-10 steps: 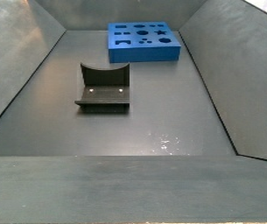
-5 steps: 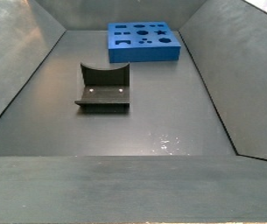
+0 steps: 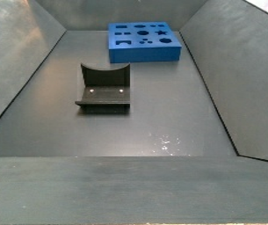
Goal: Pick up the arch object. Move up. Place the arch object on the fixture. Regrasp the arch object. Rotate the arch object. Move to above the board. Insert the arch object.
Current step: Insert the arch object.
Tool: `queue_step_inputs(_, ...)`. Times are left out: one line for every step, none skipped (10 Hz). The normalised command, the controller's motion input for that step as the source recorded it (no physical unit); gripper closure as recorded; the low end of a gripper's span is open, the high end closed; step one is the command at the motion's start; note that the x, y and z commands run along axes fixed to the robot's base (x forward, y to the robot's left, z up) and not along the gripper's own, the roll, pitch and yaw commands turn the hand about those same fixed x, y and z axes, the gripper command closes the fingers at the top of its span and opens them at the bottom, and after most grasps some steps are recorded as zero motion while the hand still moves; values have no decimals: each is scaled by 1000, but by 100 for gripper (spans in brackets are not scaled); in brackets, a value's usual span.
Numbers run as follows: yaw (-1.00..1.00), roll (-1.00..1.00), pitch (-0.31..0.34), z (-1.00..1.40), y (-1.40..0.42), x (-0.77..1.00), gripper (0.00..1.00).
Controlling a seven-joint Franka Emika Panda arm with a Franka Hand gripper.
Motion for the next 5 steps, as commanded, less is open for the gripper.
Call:
queue_step_inputs(163,-1,-123,-77,0,911,100)
queue_step_inputs(191,-9,-116,-86,0,897,100)
queue_step_inputs(200,-31,-99,-131,0,906,100)
queue_step_inputs(203,-40,-90,-163,0,909,100)
queue_step_inputs(209,-36,-84,-174,0,900,100)
